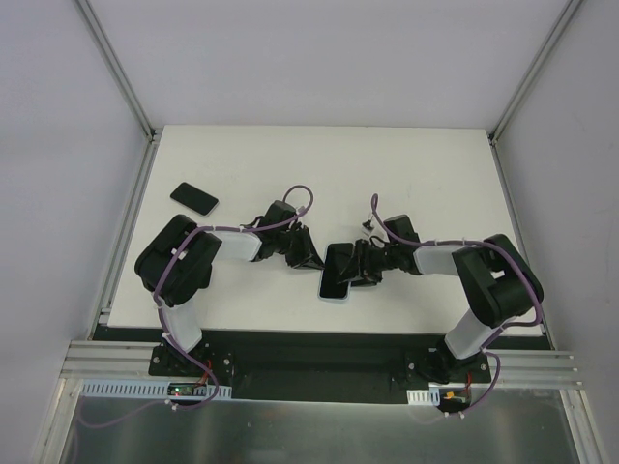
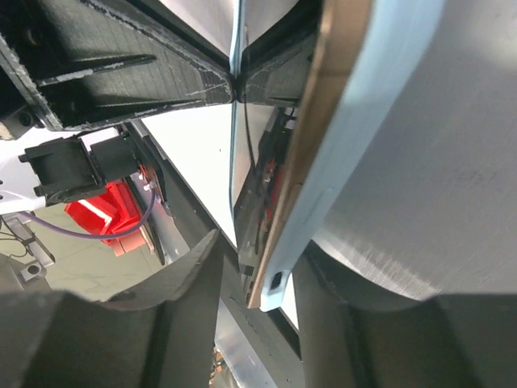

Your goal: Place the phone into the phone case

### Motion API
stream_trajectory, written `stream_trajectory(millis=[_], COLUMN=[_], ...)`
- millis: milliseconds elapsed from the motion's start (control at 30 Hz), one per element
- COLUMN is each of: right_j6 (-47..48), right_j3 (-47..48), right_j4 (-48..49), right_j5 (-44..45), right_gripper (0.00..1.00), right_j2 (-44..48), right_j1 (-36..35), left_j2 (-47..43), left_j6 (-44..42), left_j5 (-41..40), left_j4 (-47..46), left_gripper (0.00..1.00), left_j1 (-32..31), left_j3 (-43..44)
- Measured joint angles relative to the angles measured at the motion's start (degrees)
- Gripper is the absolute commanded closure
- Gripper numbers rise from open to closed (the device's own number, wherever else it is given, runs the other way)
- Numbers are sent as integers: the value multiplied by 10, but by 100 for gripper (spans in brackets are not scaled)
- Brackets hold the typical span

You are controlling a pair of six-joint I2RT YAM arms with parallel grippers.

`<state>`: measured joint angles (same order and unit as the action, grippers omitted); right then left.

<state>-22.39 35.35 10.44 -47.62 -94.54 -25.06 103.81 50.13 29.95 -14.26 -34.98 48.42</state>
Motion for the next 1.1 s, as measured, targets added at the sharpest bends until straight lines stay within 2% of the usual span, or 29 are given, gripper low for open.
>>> stream_trajectory(millis=[133, 233, 300, 433, 500, 967, 1033, 1100], right_j6=[-3, -13, -17, -14, -10, -6, -7, -9], right_j3=[-5, -6, -6, -6, -6, -22, -26, -30], right_j4=[-2, -3, -6, -12, -14, -14, -14, -12], right_j5=[0, -3, -3, -4, -9, -25, -24, -23], right_gripper=[84, 87, 86, 53, 49, 53, 55, 65], right_j2=[3, 10, 17, 22, 25, 39, 43, 48], right_j1=[0, 0, 0, 0, 0, -16, -22, -25], left_j2=[0, 0, 0, 0, 0, 0, 0, -2], left_j6=[0, 0, 0, 0, 0, 1, 1, 1], left_j5=[0, 0, 1, 1, 1, 2, 2, 1], left_j4=[0, 1, 1, 3, 2, -2, -3, -4], left_gripper=[91, 92, 91, 91, 91, 91, 91, 91], left_j1=[-2, -2, -2, -3, -3, -3, -3, -3], left_j3=[0, 0, -1, -1, -2, -5, -6, -7])
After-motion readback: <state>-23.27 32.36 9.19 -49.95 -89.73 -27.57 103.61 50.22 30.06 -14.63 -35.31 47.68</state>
